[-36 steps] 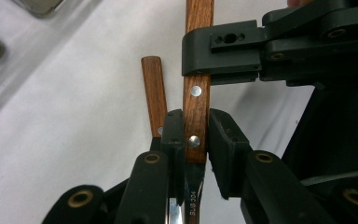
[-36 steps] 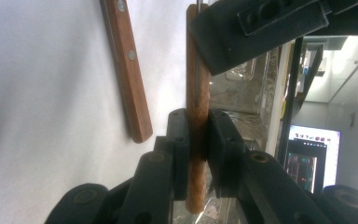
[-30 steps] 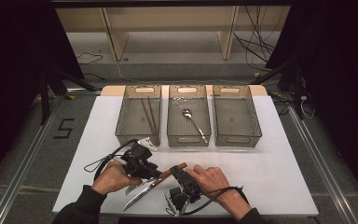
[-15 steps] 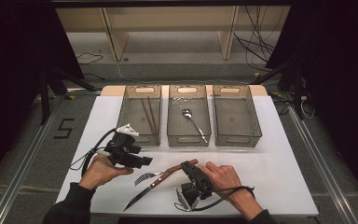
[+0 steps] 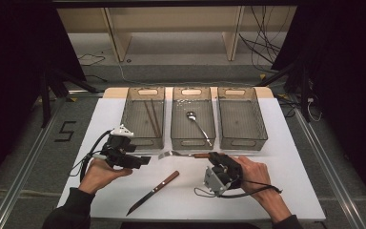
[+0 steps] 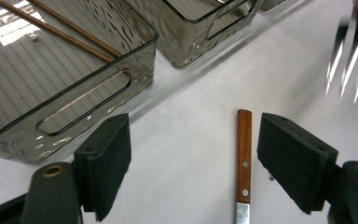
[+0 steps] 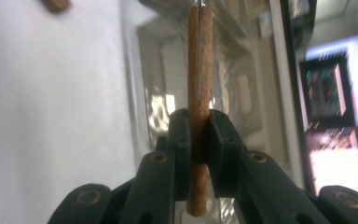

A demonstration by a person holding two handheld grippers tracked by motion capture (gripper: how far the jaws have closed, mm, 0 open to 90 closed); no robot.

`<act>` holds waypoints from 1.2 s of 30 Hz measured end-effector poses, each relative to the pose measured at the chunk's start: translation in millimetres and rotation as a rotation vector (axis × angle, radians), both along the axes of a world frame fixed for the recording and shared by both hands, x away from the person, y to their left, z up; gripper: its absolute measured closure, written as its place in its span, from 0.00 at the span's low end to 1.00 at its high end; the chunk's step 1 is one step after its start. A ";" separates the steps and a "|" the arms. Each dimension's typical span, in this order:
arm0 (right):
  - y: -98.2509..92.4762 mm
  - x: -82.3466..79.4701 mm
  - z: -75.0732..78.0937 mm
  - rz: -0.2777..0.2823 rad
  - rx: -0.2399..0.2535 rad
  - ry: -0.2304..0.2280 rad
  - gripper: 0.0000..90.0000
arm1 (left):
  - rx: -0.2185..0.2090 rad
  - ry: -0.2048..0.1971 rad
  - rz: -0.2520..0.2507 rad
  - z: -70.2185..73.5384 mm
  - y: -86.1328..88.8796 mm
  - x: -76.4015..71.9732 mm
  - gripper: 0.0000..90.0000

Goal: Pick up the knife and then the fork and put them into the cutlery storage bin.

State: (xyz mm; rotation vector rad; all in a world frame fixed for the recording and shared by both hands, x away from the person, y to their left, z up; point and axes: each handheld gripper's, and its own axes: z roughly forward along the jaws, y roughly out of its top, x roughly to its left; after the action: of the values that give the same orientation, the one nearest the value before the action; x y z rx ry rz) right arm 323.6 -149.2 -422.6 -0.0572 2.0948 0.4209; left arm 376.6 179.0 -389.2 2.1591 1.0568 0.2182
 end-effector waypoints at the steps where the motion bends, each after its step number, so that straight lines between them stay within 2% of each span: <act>1: -4.5 2.8 2.7 -0.024 0.021 0.010 0.90 | 0.000 -0.004 -0.002 -0.1 -0.2 -0.6 0.27; 4: -19.4 13.7 10.4 -0.101 0.104 0.060 0.90 | -0.008 -0.021 -0.008 -0.8 -2.4 -2.6 0.26; 8: -37.4 29.0 22.2 -0.206 0.225 0.156 0.90 | -0.010 -0.041 -0.015 -2.9 -7.0 -5.6 0.26; 10: -45.7 36.5 27.2 -0.235 0.281 0.191 0.90 | -0.012 -0.047 -0.014 -4.2 -8.4 -6.9 0.25; 16: -69.8 61.2 41.4 -0.329 0.507 0.337 0.90 | -0.009 -0.049 -0.025 -10.8 -13.3 -11.3 0.24; 23: -93.2 93.5 54.5 -0.436 0.725 0.484 0.90 | -0.006 -0.044 -0.032 -17.2 -15.7 -16.8 0.24; 26: -99.6 106.1 57.8 -0.478 0.776 0.527 0.90 | -0.005 -0.037 -0.033 -20.0 -15.1 -18.3 0.23; 32: -106.0 126.4 55.5 -0.553 0.821 0.587 0.90 | -0.008 -0.028 -0.026 -24.0 -13.9 -21.2 0.23; 36: -110.1 138.5 52.9 -0.592 0.850 0.622 0.90 | -0.015 -0.036 -0.029 -25.1 -14.3 -23.2 0.22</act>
State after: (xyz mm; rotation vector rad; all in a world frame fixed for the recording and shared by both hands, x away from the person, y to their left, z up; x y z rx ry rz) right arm 462.1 -259.3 -369.8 1.2911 2.1928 1.0000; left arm 353.4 164.7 -414.4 2.1477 1.0033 0.2349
